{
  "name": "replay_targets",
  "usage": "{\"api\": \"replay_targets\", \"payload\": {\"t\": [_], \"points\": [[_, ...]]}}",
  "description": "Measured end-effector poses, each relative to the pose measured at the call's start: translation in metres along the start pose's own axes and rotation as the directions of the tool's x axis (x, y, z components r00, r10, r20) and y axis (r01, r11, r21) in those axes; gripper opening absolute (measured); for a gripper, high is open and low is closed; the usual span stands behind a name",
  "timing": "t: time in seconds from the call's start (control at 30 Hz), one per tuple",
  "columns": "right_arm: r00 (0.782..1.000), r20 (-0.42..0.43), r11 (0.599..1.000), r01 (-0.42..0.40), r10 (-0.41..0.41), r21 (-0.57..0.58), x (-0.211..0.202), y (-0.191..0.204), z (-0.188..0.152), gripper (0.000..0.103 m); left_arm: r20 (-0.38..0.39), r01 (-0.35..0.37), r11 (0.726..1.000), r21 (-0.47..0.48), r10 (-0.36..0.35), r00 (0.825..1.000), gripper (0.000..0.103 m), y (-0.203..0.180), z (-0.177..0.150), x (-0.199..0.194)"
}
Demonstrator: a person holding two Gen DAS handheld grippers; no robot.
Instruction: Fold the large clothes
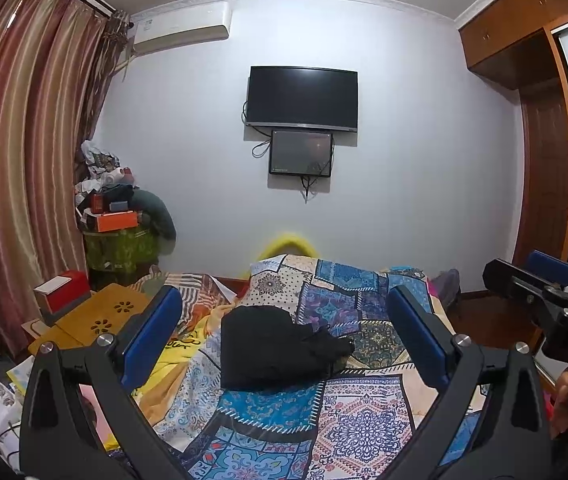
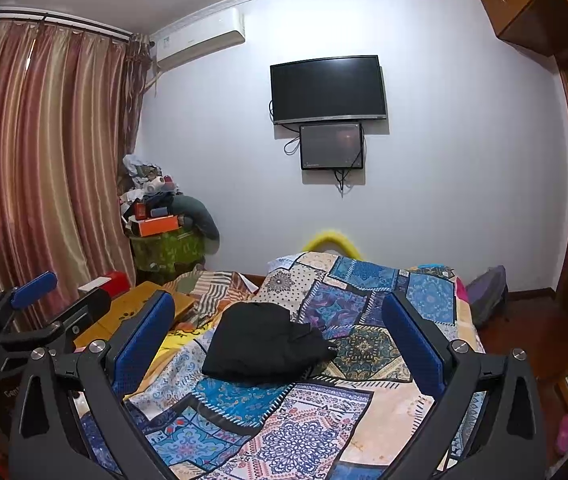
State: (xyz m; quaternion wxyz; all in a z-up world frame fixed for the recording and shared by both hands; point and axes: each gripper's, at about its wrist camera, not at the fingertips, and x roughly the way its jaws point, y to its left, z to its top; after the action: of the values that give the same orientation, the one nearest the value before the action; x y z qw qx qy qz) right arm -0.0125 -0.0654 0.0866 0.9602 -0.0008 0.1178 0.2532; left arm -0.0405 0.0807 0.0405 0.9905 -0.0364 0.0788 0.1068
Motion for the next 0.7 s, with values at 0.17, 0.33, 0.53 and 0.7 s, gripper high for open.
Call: {"api": "replay_targets", "payload": {"t": [0.17,0.33,0.53,0.7], "points": [[1.000,0.000,1.000,0.005,-0.005,-0.001,-0.0012,0.0001,-0.0003,0.103,0.000,-0.003,1.000,-0.004,0.003,1.000,0.103,0.0005,-0.0001,0.0002],[1.000,-0.003,1.000,0.006,-0.006,0.002,-0.0014,-0.0006,-0.0009,0.103,0.000,0.001,1.000,-0.004,-0.001,1.000,0.103,0.0002,-0.0001,0.0002],[1.000,-0.002,1.000,0.006,-0.006,0.001,-0.0014,-0.0015,-0.0006,0.103,-0.001,0.017,1.000,-0.006,-0.017,1.000,0.103,-0.0011,-0.0011,0.0005],[1.000,-0.007,1.000,0.007,-0.007,-0.001,-0.0004,-0.0023,-0.0002,0.103,-0.008,0.026,1.000,-0.003,-0.026,1.000,0.103,-0.0027,-0.0018,0.0004]]}}
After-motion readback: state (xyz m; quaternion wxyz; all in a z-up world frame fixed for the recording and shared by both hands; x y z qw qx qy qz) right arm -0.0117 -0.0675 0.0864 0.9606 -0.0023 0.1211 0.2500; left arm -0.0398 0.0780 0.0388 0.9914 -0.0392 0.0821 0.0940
